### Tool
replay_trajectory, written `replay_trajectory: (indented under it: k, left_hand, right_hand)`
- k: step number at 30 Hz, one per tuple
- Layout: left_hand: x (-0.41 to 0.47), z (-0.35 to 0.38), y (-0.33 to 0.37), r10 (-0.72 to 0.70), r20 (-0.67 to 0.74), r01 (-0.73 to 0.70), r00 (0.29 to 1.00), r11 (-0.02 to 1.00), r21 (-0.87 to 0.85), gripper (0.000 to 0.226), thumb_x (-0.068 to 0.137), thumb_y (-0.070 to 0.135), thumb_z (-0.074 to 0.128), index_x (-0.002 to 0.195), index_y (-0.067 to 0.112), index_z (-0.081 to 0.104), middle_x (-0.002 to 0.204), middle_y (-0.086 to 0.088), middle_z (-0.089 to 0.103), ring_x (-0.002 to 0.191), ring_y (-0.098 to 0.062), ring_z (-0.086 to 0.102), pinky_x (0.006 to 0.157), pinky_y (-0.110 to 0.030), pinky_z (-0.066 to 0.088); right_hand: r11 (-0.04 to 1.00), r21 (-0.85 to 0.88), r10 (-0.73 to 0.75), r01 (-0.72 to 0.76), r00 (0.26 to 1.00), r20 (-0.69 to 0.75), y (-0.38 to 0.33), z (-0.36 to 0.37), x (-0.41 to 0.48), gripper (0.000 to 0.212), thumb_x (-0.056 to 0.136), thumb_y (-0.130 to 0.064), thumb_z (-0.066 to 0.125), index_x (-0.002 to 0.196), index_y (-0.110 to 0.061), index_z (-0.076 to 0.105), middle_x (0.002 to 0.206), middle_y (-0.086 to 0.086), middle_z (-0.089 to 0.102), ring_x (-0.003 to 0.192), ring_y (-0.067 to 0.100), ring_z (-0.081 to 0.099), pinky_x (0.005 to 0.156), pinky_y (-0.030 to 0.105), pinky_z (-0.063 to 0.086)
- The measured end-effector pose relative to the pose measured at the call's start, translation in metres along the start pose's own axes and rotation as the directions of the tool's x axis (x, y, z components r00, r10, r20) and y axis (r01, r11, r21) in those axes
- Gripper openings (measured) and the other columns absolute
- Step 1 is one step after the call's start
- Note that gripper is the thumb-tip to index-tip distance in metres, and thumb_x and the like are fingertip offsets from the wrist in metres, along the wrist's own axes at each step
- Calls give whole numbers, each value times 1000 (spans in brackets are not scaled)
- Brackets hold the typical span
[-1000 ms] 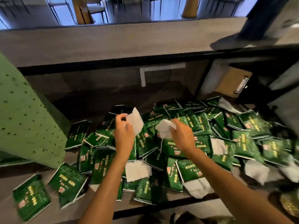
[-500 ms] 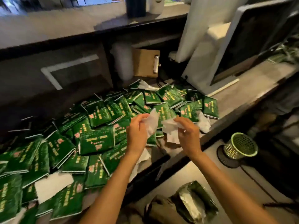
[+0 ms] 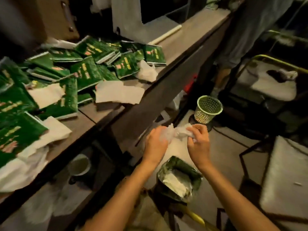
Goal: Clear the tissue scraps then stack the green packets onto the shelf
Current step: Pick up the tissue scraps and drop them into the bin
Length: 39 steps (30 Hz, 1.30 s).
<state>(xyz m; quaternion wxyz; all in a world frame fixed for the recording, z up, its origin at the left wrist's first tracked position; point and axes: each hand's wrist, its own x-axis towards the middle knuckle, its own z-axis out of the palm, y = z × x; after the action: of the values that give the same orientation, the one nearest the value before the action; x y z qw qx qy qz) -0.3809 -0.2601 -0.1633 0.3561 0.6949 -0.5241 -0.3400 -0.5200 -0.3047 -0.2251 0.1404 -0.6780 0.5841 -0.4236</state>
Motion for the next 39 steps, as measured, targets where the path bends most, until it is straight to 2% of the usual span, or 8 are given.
replay_trajectory:
  k: [4, 7, 9, 12, 21, 31, 35, 39]
  left_hand:
    - [0, 64, -45, -103, 91, 99, 991, 994, 47, 34, 87, -2, 44, 118, 6, 53, 105, -12, 54, 96, -23, 50, 70, -26, 34]
    - [-4, 108, -71, -188, 123, 177, 974, 980, 94, 20, 90, 8, 48, 107, 3, 56, 94, -15, 57, 89, -30, 53, 66, -30, 34]
    - [-9, 133, -80, -235, 151, 217, 960, 968, 124, 17, 92, 15, 47, 96, 3, 58, 80, -9, 54, 79, -25, 50, 60, -28, 29]
    - [-9, 163, -96, -280, 201, 235, 939, 947, 220, 20, 95, 13, 43, 102, 3, 59, 91, -8, 56, 80, -16, 48, 63, -23, 32]
    - [22, 227, -153, -486, 291, 359, 824, 846, 394, 36, 90, -9, 38, 122, 0, 51, 124, -20, 54, 116, -32, 50, 93, -32, 39]
    - [32, 256, -191, -588, 390, 461, 709, 805, 374, 54, 90, -5, 41, 141, 11, 36, 136, -16, 48, 123, -29, 47, 100, -29, 39]
    - [33, 242, -189, -580, 322, 445, 748, 799, 405, 48, 90, -4, 40, 137, 7, 43, 135, -14, 49, 123, -27, 47, 93, -25, 38]
    - [36, 219, -171, -522, 292, 363, 801, 812, 457, 40, 94, 5, 41, 133, 9, 48, 135, -14, 50, 120, -27, 49, 89, -28, 40]
  right_hand:
    - [992, -102, 99, -77, 967, 234, 74, 10, -38, 23, 78, 9, 57, 98, 3, 67, 104, 21, 55, 89, 31, 57, 78, 24, 41]
    - [980, -166, 173, -113, 893, 416, 120, 12, -61, 25, 87, -1, 54, 110, 1, 64, 112, 17, 52, 97, 27, 54, 81, 15, 34]
    - [962, -207, 261, -178, 818, 512, 144, 14, -74, 27, 90, -11, 51, 113, -3, 63, 113, 12, 50, 99, 20, 49, 76, 14, 28]
    - [912, -289, 409, -290, 653, 637, 172, 24, -92, 42, 85, -30, 40, 110, -5, 64, 110, 10, 53, 103, 18, 46, 78, 22, 30]
    - [808, -366, 577, -462, 490, 654, 245, 65, -128, 27, 87, -1, 45, 105, 5, 64, 115, 20, 58, 108, 33, 54, 88, 33, 39]
    - [760, -413, 596, -502, 285, 751, 259, 84, -142, 54, 87, 3, 45, 140, -1, 36, 146, 15, 36, 134, 29, 35, 106, 26, 27]
    - [761, -453, 611, -465, 277, 742, 249, 79, -135, 54, 88, 3, 41, 141, -2, 35, 148, 15, 35, 137, 28, 32, 108, 28, 26]
    - [802, -476, 593, -360, 386, 707, 229, 65, -112, 39, 90, -2, 40, 128, 0, 47, 135, 19, 45, 122, 34, 45, 97, 33, 38]
